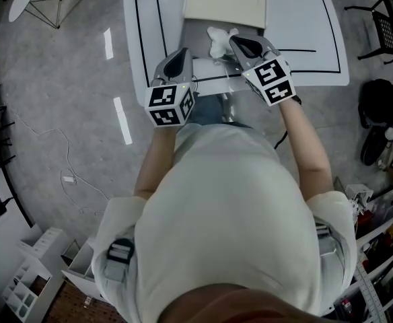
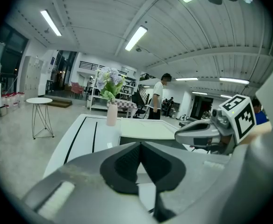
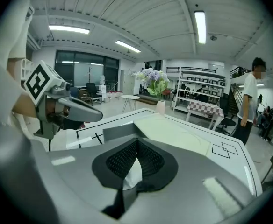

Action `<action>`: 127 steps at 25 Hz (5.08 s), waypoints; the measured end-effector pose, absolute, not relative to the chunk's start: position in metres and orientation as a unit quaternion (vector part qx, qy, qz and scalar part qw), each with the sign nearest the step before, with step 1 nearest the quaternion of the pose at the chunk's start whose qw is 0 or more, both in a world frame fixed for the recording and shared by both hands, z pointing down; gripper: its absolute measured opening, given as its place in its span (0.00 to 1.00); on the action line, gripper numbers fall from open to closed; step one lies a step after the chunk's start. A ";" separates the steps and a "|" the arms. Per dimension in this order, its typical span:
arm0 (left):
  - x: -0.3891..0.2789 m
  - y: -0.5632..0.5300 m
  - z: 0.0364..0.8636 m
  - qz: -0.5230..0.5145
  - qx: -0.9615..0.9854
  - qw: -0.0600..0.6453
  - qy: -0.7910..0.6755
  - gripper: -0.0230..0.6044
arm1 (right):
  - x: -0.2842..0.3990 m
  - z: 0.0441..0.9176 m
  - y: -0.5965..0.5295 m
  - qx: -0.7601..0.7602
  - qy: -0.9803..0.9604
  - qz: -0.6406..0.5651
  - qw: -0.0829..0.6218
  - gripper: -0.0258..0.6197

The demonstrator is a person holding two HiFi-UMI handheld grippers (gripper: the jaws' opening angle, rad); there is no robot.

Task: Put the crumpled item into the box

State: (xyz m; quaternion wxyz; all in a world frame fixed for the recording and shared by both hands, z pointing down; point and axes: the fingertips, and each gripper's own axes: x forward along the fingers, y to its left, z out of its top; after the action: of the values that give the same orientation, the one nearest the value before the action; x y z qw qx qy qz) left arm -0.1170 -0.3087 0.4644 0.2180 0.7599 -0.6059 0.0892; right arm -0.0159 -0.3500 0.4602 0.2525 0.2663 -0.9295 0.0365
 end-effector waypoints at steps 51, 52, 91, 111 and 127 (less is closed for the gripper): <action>-0.139 -0.349 0.467 0.085 0.750 0.229 -0.614 0.04 | -0.050 0.538 -0.348 0.053 -0.884 -0.023 0.465 0.06; -0.138 -0.347 0.466 0.084 0.751 0.228 -0.614 0.04 | -0.049 0.535 -0.348 0.058 -0.884 -0.024 0.463 0.06; -0.079 -0.226 0.440 0.072 0.780 0.189 -0.593 0.04 | 0.026 0.435 -0.251 0.318 -0.909 0.011 0.269 0.05; -0.071 -0.184 0.435 0.067 0.785 0.180 -0.588 0.04 | 0.058 0.419 -0.192 0.406 -0.899 0.044 0.160 0.05; -0.075 -0.177 0.433 0.063 0.791 0.173 -0.583 0.04 | 0.064 0.410 -0.185 0.440 -0.888 0.045 0.125 0.05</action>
State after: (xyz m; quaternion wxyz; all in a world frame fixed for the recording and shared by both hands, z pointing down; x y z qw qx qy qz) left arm -0.0751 -0.1771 0.4333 0.1732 0.7914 -0.5828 0.0632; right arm 0.0645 -0.1852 0.4097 0.1253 0.4400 -0.8881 0.0447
